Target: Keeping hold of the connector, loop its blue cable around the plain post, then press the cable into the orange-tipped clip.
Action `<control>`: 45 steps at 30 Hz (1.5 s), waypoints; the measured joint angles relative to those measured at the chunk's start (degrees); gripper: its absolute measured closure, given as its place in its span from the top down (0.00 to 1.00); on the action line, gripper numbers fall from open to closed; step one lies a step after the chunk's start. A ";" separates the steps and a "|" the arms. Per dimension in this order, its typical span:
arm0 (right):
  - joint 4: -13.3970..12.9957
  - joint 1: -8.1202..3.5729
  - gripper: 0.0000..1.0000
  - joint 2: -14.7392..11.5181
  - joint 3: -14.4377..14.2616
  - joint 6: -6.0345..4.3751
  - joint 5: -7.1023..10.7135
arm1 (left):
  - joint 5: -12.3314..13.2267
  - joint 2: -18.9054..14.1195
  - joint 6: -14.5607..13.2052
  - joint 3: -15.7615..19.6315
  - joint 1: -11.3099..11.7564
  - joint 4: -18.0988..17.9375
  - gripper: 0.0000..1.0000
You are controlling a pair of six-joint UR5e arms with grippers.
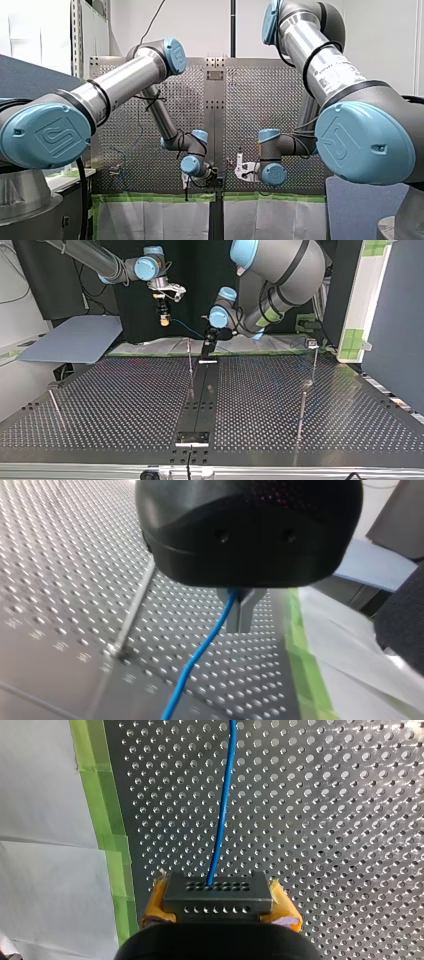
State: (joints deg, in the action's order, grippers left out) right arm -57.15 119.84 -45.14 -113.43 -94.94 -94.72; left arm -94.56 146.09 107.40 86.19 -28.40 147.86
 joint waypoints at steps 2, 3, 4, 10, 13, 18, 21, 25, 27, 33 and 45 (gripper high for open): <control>0.00 -0.10 0.00 0.00 0.00 -0.05 -0.02 | -0.93 -1.01 -0.82 1.02 -0.37 -1.03 0.00; 0.01 -0.17 0.00 0.00 0.00 -0.08 -0.02 | -1.37 -1.45 -1.24 1.46 -0.53 -1.46 0.00; 0.01 -0.24 0.00 0.00 0.02 -0.12 -0.03 | -1.97 -2.04 -1.82 2.08 -0.75 -2.08 0.00; 0.70 -0.94 0.00 0.02 0.61 -0.53 -0.17 | -4.94 -3.15 -4.76 5.06 -1.65 -5.06 0.00; 0.95 -1.40 0.00 0.03 1.08 -0.44 -0.76 | -6.12 -3.20 -5.89 6.26 -1.93 -6.27 0.00; 1.89 -2.15 0.00 0.10 2.32 -0.24 -2.39 | -8.39 -3.17 -6.82 8.51 -2.51 -8.36 0.00; 3.09 -2.67 0.00 0.14 3.19 -0.31 -2.75 | -9.60 -3.16 -7.01 9.72 -2.74 -8.92 0.00; 4.29 -3.42 0.00 0.16 4.15 -0.45 -2.91 | -10.06 -3.13 -6.87 9.77 -2.88 -9.12 0.00; 5.04 -3.82 0.00 0.22 4.65 -0.49 -2.93 | -10.05 -3.12 -6.69 9.45 -2.91 -9.13 0.00; 6.40 -4.94 0.00 0.30 5.80 -0.62 -2.83 | -9.69 -2.84 -5.99 7.34 -3.08 -8.42 0.00; 10.93 -6.83 0.00 0.40 9.85 -0.77 -2.60 | -9.14 0.54 -3.50 1.26 -2.65 -4.54 0.00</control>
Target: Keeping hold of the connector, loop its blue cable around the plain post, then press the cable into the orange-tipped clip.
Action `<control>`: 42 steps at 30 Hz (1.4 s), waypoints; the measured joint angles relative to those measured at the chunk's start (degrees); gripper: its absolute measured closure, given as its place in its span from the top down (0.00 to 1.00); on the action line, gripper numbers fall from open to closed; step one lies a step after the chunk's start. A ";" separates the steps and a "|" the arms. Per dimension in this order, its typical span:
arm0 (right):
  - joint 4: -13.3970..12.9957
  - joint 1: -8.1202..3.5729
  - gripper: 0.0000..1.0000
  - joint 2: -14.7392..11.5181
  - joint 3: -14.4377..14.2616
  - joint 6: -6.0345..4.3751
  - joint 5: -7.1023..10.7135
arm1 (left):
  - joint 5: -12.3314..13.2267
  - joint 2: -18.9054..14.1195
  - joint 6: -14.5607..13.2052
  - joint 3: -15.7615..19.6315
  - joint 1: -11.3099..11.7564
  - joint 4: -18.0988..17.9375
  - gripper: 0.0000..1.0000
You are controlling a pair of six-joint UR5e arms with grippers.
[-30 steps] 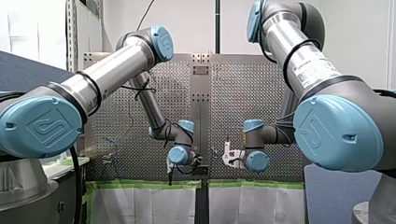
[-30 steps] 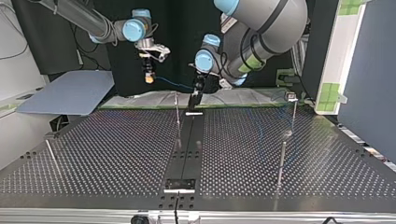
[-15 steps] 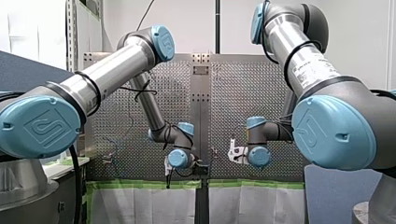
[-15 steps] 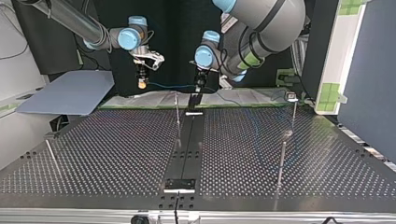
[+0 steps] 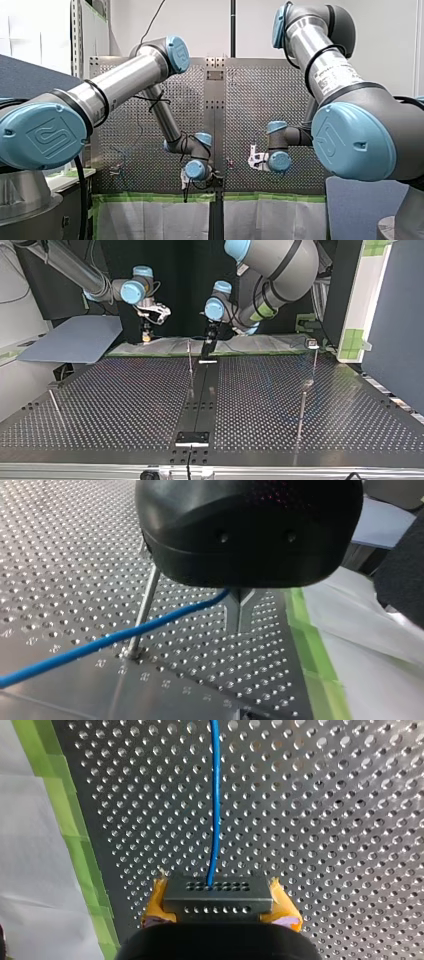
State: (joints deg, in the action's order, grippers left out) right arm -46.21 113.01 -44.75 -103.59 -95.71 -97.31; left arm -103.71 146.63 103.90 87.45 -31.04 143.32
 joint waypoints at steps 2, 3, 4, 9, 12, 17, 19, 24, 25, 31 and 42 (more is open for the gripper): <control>0.17 -0.30 0.00 0.02 0.29 -0.01 0.08 | 0.08 0.11 0.49 -1.03 0.27 0.41 0.00; 0.20 -0.49 0.00 0.04 0.46 -0.02 0.16 | 0.10 0.13 0.71 -1.49 0.40 0.59 0.00; 0.22 -0.63 0.00 0.07 0.58 -0.04 0.22 | 0.11 0.15 0.99 -2.09 0.60 0.81 0.00; 0.83 -1.30 0.00 1.19 1.87 -0.10 0.91 | 0.20 0.16 2.18 -4.61 1.58 1.46 0.00; 1.15 -1.52 0.00 2.47 2.73 -0.10 1.31 | 0.35 0.17 2.49 -5.85 2.14 1.92 0.00; 1.33 -1.84 0.00 3.62 4.11 -0.17 1.57 | 0.96 0.17 2.60 -6.66 2.84 2.12 0.00; 1.58 -2.00 0.00 3.74 4.98 -0.18 1.68 | 1.11 0.18 2.62 -6.81 2.98 2.18 0.00; 3.09 -2.39 0.00 3.82 7.48 -0.19 2.40 | 1.73 0.18 2.71 -8.20 3.89 2.97 0.00; 3.45 -2.46 0.00 3.85 7.92 -0.19 2.61 | 1.80 0.18 2.75 -8.55 4.08 3.23 0.00; 4.79 -3.18 0.00 3.97 10.60 -0.20 3.67 | 1.87 0.18 2.91 -10.33 4.58 4.40 0.00; 7.25 -4.57 0.00 4.36 13.80 -0.16 6.14 | 1.44 0.18 2.71 -13.62 4.66 8.20 0.00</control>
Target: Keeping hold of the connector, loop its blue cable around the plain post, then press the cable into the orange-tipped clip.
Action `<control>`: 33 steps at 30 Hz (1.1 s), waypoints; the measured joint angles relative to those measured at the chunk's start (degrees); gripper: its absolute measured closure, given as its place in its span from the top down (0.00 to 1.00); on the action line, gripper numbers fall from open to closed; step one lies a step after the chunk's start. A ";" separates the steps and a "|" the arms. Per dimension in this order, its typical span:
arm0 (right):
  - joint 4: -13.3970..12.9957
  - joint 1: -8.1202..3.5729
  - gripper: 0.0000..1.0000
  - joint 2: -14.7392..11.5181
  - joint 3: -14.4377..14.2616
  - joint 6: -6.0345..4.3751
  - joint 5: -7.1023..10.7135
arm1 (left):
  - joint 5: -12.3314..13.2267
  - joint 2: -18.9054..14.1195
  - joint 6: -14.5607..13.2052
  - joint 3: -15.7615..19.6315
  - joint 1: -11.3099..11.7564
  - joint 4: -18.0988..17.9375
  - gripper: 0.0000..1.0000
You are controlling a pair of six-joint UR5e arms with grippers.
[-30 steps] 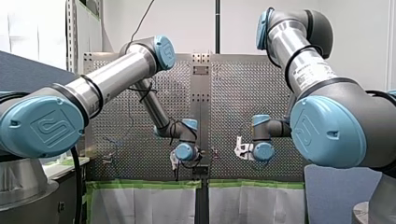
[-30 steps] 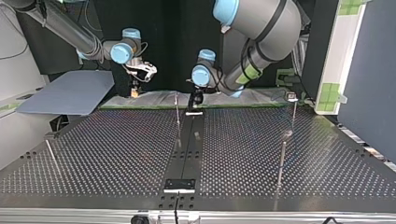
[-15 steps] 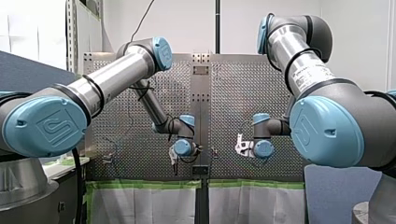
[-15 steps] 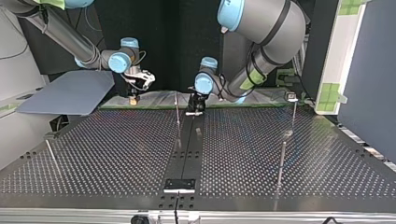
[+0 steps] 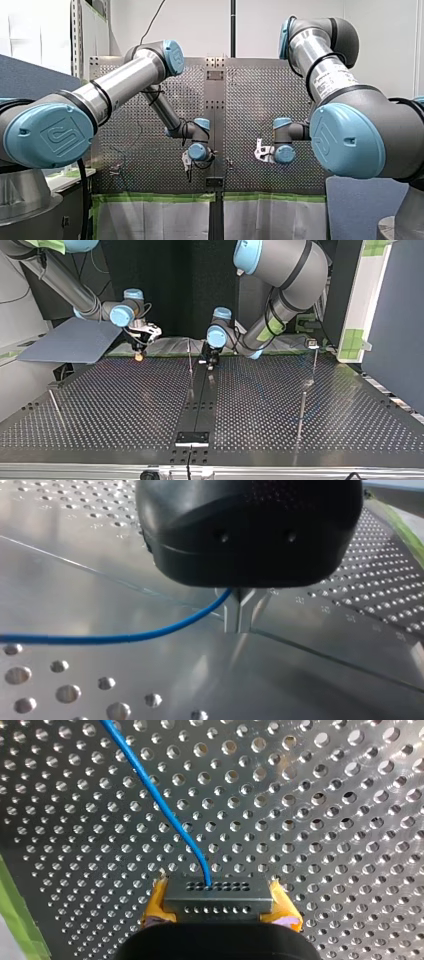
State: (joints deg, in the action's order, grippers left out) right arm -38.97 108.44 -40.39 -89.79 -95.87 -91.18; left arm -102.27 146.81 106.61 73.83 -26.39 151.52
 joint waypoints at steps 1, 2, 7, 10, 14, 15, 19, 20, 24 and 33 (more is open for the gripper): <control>0.25 -0.05 0.00 0.05 0.26 0.02 0.17 | -0.03 0.00 0.01 -0.09 0.01 0.14 0.00; 0.45 -0.10 0.00 0.11 0.50 0.03 0.35 | -0.04 0.00 0.04 -0.13 0.04 0.21 0.00; 0.96 -0.29 0.00 0.43 1.45 0.06 1.11 | -0.03 0.00 0.13 -0.45 0.15 0.52 0.00; 1.65 -0.36 0.00 0.84 2.45 0.25 2.03 | -0.06 0.00 0.13 -0.89 0.16 1.09 0.00; 3.18 -0.34 0.00 1.89 3.64 0.92 3.23 | -0.07 0.00 0.13 -1.38 0.16 1.82 0.00; 3.43 -0.29 0.00 2.12 3.81 1.04 3.39 | -0.07 0.00 0.11 -1.45 0.16 1.93 0.00; 3.68 -0.11 0.00 2.51 4.02 1.24 3.59 | -0.03 0.00 -0.23 -1.55 0.17 2.17 0.07; 3.69 -0.08 0.00 2.55 4.03 1.25 3.60 | -0.04 0.00 -0.43 -1.57 0.17 2.24 0.07; 3.80 -0.04 0.00 2.66 4.05 1.28 3.62 | -1.04 -0.01 -1.90 -1.56 0.17 3.43 0.07; 4.08 0.09 0.00 2.79 4.05 1.20 3.63 | 0.83 -0.02 -1.60 -1.55 0.28 4.96 1.00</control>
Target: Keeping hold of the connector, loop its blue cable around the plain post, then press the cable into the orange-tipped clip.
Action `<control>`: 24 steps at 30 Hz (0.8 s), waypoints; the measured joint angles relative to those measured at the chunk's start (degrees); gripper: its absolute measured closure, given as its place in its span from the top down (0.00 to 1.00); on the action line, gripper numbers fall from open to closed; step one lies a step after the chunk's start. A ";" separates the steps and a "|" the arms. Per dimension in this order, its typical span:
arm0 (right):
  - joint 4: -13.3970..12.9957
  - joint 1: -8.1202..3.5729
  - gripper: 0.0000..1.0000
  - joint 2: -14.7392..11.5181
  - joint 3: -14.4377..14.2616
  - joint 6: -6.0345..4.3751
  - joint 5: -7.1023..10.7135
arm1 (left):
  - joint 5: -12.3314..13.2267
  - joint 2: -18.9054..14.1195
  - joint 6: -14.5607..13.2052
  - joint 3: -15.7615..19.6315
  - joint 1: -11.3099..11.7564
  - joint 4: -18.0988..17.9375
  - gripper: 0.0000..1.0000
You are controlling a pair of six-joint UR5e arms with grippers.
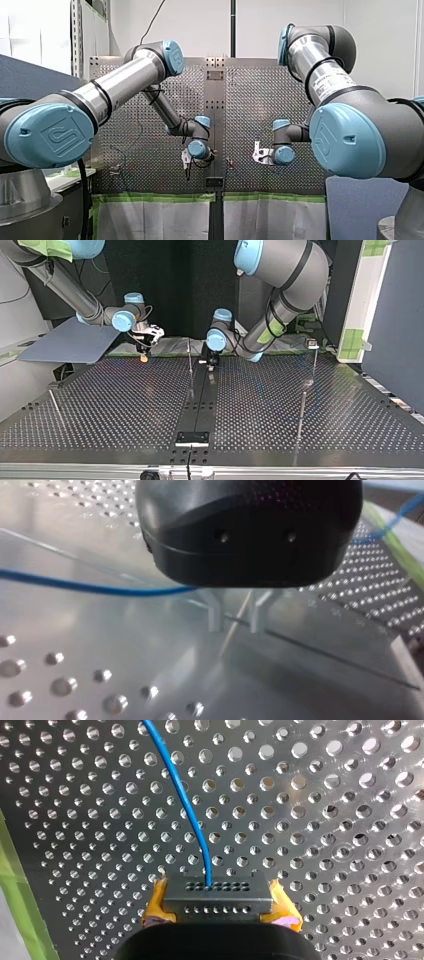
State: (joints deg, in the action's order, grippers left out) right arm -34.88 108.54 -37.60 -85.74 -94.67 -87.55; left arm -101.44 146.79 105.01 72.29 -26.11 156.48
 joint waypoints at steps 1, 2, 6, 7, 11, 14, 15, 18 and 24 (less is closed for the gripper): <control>0.04 0.00 0.00 0.00 0.00 -0.02 0.00 | 0.54 0.00 -0.16 0.01 0.00 0.35 1.00; 0.08 0.01 0.00 0.01 0.00 -0.04 0.00 | 0.79 0.00 -0.36 0.04 -0.02 0.63 1.00; 0.15 0.05 0.00 0.03 0.00 -0.10 0.00 | 0.42 -0.09 -1.69 0.13 -0.33 2.16 1.00; 0.17 0.07 0.00 0.03 0.00 -0.11 0.00 | -0.01 -0.12 -2.20 0.31 -0.58 2.68 1.00; 0.48 0.12 0.00 0.02 0.00 -0.15 0.00 | -1.83 -0.59 -4.13 1.74 -1.33 4.38 1.00; 0.81 0.19 0.00 0.02 0.00 -0.12 0.00 | -3.44 -1.74 -5.76 3.26 -1.52 4.23 1.00; 0.92 0.22 0.00 0.02 0.00 -0.12 0.00 | -3.89 -2.18 -6.27 3.76 -1.54 3.92 1.00; 1.06 0.31 0.00 0.01 0.00 -0.14 0.00 | -4.25 -3.56 -7.93 5.41 -1.61 2.56 1.00; 1.62 0.48 0.00 0.01 0.00 -0.17 0.00 | -2.20 -4.69 -11.35 8.82 -2.16 -0.78 1.00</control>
State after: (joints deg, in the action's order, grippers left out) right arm -33.26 109.01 -37.58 -85.74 -94.85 -87.55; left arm -103.64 142.10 93.66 81.11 -28.27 155.70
